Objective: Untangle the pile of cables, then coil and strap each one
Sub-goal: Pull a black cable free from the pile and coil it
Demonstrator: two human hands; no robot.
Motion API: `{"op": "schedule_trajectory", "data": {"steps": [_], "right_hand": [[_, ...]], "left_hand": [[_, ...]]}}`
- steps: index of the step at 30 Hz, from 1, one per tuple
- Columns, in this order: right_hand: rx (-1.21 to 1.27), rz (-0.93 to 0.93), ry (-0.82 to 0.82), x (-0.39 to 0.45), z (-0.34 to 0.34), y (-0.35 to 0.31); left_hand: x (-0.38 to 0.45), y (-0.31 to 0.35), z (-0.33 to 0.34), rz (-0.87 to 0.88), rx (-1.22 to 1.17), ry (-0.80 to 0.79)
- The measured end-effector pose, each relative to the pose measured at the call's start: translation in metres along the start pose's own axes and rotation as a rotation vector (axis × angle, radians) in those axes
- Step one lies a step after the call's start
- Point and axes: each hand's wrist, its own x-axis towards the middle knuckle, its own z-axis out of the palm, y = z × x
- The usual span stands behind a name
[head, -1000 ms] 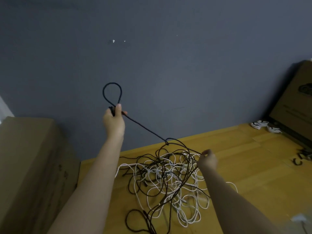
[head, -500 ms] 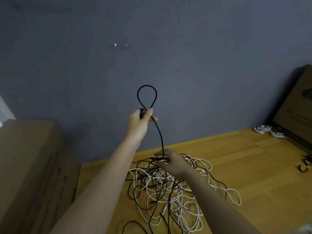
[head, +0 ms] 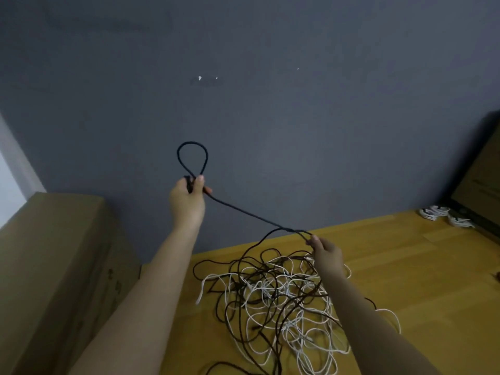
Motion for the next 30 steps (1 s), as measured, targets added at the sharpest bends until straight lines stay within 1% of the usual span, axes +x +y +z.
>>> {"op": "schedule_trajectory", "data": {"steps": [2, 3, 4, 6, 7, 8, 10, 12, 14, 15, 16, 19, 21, 22, 23, 24, 25, 26, 27, 28, 30], "right_hand": [[-0.072, 0.038, 0.012, 0.003, 0.004, -0.008], [-0.153, 0.031, 0.005, 0.002, 0.007, -0.016], [-0.228, -0.010, 0.001, 0.000, 0.010, -0.024], [-0.247, -0.211, -0.023, -0.010, 0.018, -0.048], [-0.193, -0.330, -0.082, -0.019, 0.024, -0.063], [-0.115, -0.421, -0.180, -0.029, 0.030, -0.078], [0.038, -0.501, -0.400, -0.046, 0.041, -0.103], [0.163, -0.467, -0.539, -0.054, 0.048, -0.117], [0.212, -0.397, -0.578, -0.056, 0.049, -0.123], [0.200, -0.392, -0.568, -0.055, 0.048, -0.125], [0.162, -0.423, -0.519, -0.053, 0.046, -0.125], [0.024, -0.580, -0.186, -0.040, 0.037, -0.127], [0.036, -0.584, 0.007, -0.028, 0.025, -0.129], [0.058, -0.556, 0.089, -0.022, 0.018, -0.131], [0.088, -0.507, 0.164, -0.017, 0.011, -0.133], [0.120, -0.446, 0.229, -0.012, 0.004, -0.133], [0.144, -0.382, 0.271, -0.006, -0.002, -0.132], [0.149, -0.334, 0.274, -0.002, -0.007, -0.128], [0.118, -0.317, 0.244, 0.000, -0.011, -0.124], [0.033, -0.326, 0.197, 0.001, -0.012, -0.119], [-0.286, -0.353, 0.090, 0.001, -0.010, -0.108]], "left_hand": [[-0.004, 0.007, 0.003, 0.012, -0.024, -0.020], [-0.005, 0.012, 0.004, 0.025, -0.043, -0.041], [-0.006, 0.017, 0.006, 0.048, -0.051, -0.080], [-0.009, 0.029, 0.011, 0.108, -0.033, -0.204], [-0.012, 0.035, 0.015, 0.133, -0.019, -0.273], [-0.016, 0.041, 0.020, 0.155, -0.002, -0.337], [-0.023, 0.047, 0.030, 0.183, 0.031, -0.429], [-0.027, 0.052, 0.035, 0.183, 0.027, -0.463], [-0.026, 0.056, 0.035, 0.186, 0.008, -0.491], [-0.026, 0.057, 0.033, 0.199, 0.020, -0.516], [-0.025, 0.059, 0.030, 0.212, 0.043, -0.538], [-0.018, 0.057, 0.021, 0.256, 0.139, -0.561], [-0.011, 0.053, 0.012, 0.328, 0.268, -0.544], [-0.007, 0.051, 0.007, 0.378, 0.361, -0.512], [-0.003, 0.049, 0.000, 0.450, 0.475, -0.440], [0.001, 0.048, -0.007, 0.541, 0.596, -0.326], [0.006, 0.048, -0.013, 0.624, 0.694, -0.196], [0.010, 0.049, -0.020, 0.683, 0.750, -0.090], [0.013, 0.051, -0.026, 0.714, 0.769, -0.033], [0.014, 0.053, -0.029, 0.729, 0.764, -0.017], [0.013, 0.059, -0.030, 0.741, 0.737, -0.050]]}}
